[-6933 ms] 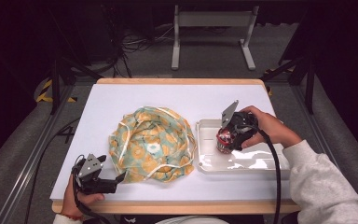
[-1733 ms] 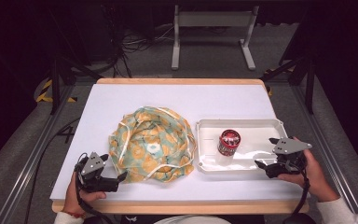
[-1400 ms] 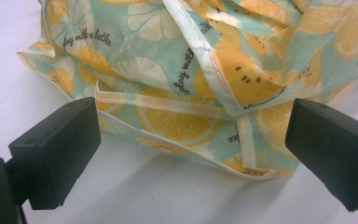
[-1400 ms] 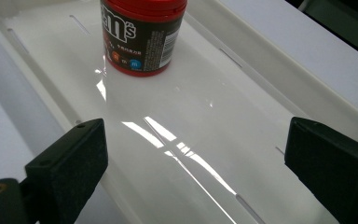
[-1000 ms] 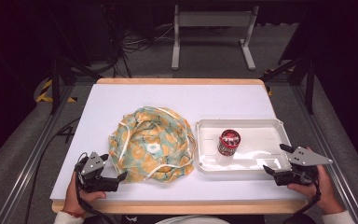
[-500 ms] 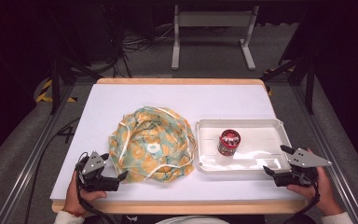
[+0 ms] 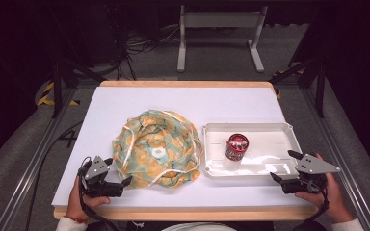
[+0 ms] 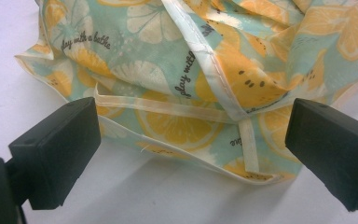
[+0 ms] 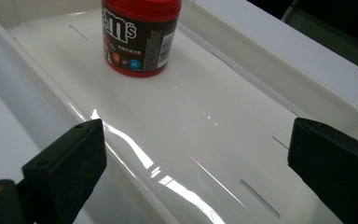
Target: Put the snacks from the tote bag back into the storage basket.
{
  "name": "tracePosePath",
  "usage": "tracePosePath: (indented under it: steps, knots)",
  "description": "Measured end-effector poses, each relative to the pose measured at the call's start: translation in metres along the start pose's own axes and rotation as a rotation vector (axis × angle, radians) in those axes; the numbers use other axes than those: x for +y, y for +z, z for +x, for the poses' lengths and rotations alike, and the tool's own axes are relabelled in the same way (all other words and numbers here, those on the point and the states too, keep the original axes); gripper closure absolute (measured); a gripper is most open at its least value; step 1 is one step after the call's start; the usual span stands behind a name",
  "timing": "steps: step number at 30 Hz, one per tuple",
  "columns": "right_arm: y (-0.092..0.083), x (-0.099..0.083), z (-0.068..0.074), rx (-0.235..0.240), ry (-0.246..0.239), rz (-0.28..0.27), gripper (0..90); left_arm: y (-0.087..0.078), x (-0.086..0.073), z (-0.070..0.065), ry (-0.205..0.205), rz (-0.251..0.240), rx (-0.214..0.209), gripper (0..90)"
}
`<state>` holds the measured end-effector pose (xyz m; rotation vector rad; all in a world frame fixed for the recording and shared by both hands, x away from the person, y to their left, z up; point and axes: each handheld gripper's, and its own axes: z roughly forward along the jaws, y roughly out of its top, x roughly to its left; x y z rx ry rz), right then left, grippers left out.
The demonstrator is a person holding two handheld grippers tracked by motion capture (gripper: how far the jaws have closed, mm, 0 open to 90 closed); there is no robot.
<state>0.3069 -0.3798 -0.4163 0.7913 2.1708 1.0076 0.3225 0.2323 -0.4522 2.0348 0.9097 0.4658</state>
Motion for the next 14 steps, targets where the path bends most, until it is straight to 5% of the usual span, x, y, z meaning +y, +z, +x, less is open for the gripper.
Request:
tracePosePath:
  steps: [14]
  knots:
    - [-0.0019,-0.0015,-0.0016,0.001,0.029,-0.014,5.4,0.0028,0.0023,-0.0003,0.0,0.007,0.005,4.0]
